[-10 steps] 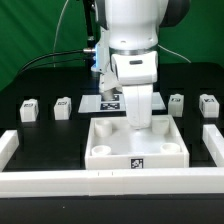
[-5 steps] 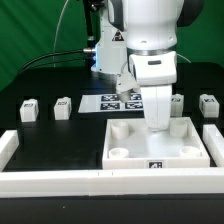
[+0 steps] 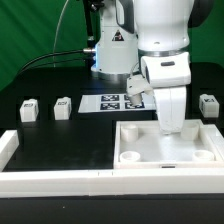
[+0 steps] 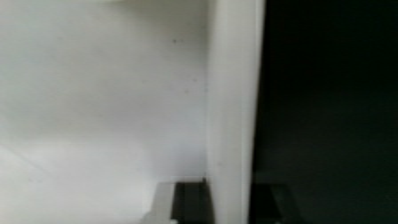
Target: Assemble one leg
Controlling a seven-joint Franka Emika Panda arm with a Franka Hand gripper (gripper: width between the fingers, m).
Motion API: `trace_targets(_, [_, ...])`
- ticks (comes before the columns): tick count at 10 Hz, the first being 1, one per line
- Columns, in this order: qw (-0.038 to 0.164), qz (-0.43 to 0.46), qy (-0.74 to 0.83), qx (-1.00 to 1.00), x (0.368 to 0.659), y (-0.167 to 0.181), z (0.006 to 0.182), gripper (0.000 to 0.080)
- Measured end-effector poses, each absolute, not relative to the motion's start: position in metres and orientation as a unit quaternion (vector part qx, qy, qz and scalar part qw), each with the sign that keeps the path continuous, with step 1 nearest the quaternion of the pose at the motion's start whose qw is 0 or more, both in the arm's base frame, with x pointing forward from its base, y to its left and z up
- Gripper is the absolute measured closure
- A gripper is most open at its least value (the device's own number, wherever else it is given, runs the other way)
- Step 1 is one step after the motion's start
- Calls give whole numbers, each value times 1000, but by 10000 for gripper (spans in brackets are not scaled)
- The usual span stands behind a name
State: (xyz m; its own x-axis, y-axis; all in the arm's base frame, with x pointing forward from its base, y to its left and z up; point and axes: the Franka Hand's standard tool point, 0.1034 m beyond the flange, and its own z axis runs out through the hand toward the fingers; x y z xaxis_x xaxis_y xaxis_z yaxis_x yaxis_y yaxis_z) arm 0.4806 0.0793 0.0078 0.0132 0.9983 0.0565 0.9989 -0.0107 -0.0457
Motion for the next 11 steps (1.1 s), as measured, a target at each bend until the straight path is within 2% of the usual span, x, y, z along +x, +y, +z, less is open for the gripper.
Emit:
trace_targets(2, [36, -4, -702, -712, 480, 78, 8, 730])
trace_targets(3, [37, -3, -702, -712, 479, 78, 7, 495])
trace_targets(4, [37, -3, -702, -712, 479, 78, 7, 495])
trace_targets(5, [37, -3, -702, -712, 479, 78, 7, 312])
trace_targets(6, [36, -3, -702, -712, 479, 78, 8, 312])
trace_targets(7, [36, -3, -702, -712, 479, 78, 8, 186])
trace_targets(8, [36, -3, -702, -712, 479, 78, 8, 160])
trace_targets(11, [33, -5, -701, -712, 479, 77, 14, 152])
